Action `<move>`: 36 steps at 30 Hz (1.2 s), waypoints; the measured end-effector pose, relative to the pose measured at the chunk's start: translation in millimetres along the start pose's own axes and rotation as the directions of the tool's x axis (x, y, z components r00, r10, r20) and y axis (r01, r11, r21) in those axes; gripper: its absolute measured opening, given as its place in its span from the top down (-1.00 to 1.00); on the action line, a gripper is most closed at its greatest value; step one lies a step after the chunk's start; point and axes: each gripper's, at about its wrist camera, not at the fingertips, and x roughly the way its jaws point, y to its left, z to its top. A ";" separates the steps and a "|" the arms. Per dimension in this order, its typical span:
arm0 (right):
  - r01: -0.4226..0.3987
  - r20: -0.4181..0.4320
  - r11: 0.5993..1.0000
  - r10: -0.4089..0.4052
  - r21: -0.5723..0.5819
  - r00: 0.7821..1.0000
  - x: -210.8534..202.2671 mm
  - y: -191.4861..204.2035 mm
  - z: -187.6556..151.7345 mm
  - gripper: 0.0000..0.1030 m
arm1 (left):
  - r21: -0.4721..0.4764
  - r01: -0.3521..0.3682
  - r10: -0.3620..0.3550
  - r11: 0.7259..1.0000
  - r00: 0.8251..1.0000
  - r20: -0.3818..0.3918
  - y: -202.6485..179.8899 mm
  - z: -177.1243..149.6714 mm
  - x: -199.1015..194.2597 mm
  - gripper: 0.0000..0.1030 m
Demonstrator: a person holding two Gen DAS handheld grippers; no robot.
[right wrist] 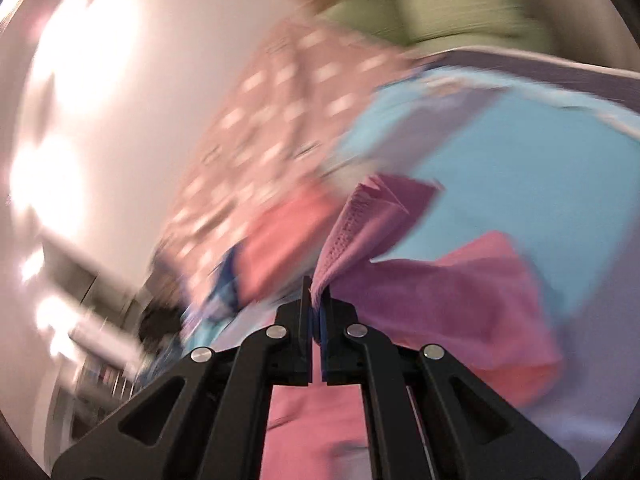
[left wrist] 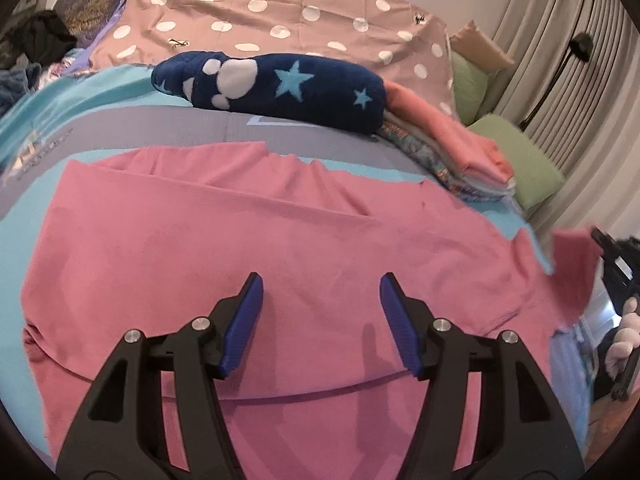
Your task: Fold small clothes
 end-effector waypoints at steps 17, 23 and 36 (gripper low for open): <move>-0.123 -0.440 0.874 -0.112 -0.471 0.891 139.6 106.4 -172.8 0.69 | -0.197 0.382 -0.389 0.903 0.921 0.007 34.1 -4.4 -2.5 -0.21; -0.128 -0.441 0.871 -0.110 -0.475 0.891 147.0 106.2 -184.3 0.61 | -0.161 0.376 -0.385 0.913 0.923 -0.027 22.8 -6.7 1.6 -0.28; -0.115 -0.377 0.850 -0.103 -0.514 0.920 135.5 116.5 -185.1 0.88 | -0.200 0.388 -0.404 0.900 0.914 -0.047 8.3 5.1 7.1 0.91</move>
